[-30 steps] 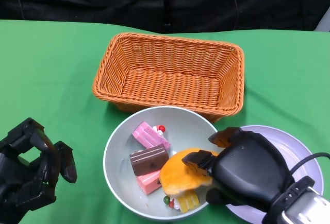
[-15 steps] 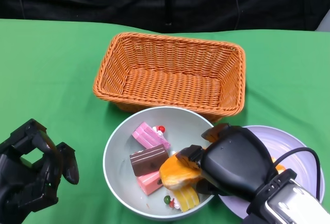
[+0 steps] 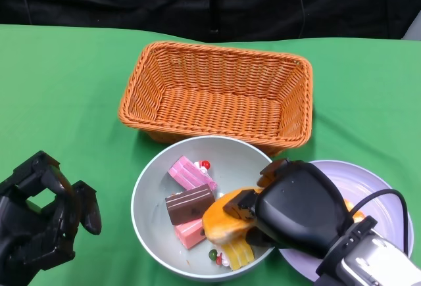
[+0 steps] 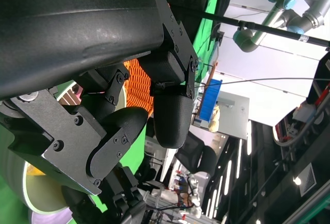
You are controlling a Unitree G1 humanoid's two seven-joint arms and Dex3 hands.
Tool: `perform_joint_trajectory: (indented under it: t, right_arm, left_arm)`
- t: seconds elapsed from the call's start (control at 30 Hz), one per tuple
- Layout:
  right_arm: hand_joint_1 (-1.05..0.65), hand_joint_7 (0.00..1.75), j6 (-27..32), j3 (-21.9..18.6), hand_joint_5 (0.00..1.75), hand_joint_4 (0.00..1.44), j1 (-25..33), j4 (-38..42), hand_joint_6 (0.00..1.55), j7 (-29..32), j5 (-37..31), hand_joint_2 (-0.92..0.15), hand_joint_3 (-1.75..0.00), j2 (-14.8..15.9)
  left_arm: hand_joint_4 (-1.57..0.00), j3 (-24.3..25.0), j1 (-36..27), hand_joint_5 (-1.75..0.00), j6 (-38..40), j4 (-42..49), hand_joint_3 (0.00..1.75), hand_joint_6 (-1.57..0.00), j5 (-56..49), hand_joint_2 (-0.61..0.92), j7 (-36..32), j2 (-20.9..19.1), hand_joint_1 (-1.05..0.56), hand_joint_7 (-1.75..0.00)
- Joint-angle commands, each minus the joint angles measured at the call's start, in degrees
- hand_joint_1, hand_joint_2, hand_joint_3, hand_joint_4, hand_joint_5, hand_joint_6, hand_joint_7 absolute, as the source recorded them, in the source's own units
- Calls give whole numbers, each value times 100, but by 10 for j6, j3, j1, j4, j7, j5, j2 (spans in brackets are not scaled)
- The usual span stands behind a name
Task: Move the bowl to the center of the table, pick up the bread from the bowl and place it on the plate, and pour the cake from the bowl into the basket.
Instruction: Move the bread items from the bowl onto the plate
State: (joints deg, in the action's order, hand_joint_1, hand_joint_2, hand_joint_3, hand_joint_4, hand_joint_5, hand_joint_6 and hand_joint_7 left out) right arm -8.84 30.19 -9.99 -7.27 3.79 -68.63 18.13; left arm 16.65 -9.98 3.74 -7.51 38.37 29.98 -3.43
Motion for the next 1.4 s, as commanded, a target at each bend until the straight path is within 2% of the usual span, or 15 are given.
perform_joint_trajectory:
  t: [0.03, 0.07, 0.13, 0.27, 0.53, 0.57, 0.6, 0.67, 0.73, 0.8, 0.9, 1.2, 1.3, 1.4]
  right_arm:
    - [-33, 8, -7, -9, 138, 91, -16, 2, 124, -2, 19, -82, 0, 9]
    - [-32, 11, -6, -10, 159, 88, -17, 0, 127, -6, 21, -82, 0, 10]
    - [-31, 14, -5, -10, 170, 88, -18, -1, 129, -9, 23, -83, 0, 11]
    - [-32, 17, -2, -11, 174, 92, -20, 0, 130, -12, 23, -85, -1, 14]
    - [-31, 20, -10, -15, 175, 90, -19, -1, 127, -16, 34, -88, -2, 20]
    - [-31, 43, -15, -18, 175, 90, -19, 0, 118, -13, 40, -87, -1, 23]
    - [-30, 89, -19, -19, 175, 90, -19, 1, 96, -11, 44, -87, -1, 24]
    - [-29, 119, -25, -21, 175, 90, -20, 2, 83, -3, 48, -86, 0, 27]
    - [-29, 126, -28, -22, 175, 90, -20, 3, 81, 0, 50, -86, 0, 28]
    - [-29, 125, -31, -23, 175, 90, -21, 5, 80, 6, 52, -86, 0, 28]
    - [-29, 111, -35, -25, 175, 90, -21, 9, 83, 16, 54, -86, 0, 27]
    - [-29, 108, -51, -34, 175, 90, -25, 14, 84, 46, 63, -88, -1, 22]
    - [-28, 93, -52, -37, 175, 88, -25, 11, 88, 50, 66, -88, -1, 23]
    - [-25, 98, -56, -42, 175, 88, -24, 12, 91, 60, 77, -87, 0, 18]
  left_arm:
    - [-91, 3, -1, -175, -5, 0, 144, -82, -1, 39, 0, -5, -8, -148]
    - [-91, 3, -1, -175, -4, 0, 144, -82, -1, 39, -1, -5, -8, -148]
    - [-91, 3, -1, -175, -4, 0, 144, -82, -1, 39, -1, -5, -8, -148]
    - [-91, 3, -1, -175, 0, -1, 144, -82, 1, 39, -2, -5, -7, -147]
    - [-91, 2, -1, -175, 1, -2, 145, -83, 1, 39, -4, -5, -7, -147]
    - [-91, 2, 0, -175, -2, 1, 145, -82, 0, 39, -2, -6, -6, -147]
    - [-91, 3, 0, -175, -3, 2, 145, -82, -1, 40, 0, -6, -7, -148]
    - [-91, 2, 1, -175, -6, 3, 144, -82, -4, 40, 0, -6, -7, -148]
    - [-91, 2, 1, -175, -7, 3, 144, -82, -4, 40, -1, -6, -8, -148]
    - [-91, 2, 0, -175, -4, 0, 144, -82, -5, 40, -4, -6, -8, -148]
    - [-92, 2, -1, -175, -1, -3, 144, -82, -5, 38, -9, -5, -8, -149]
    - [-92, 3, 0, -175, -5, 2, 145, -82, -4, 40, -3, -5, -7, -149]
    - [-91, 3, 1, -175, -6, 4, 144, -81, -2, 39, 1, -6, -8, -148]
    - [-90, 3, 2, -175, -5, 4, 143, -81, -3, 39, -1, -6, -8, -148]
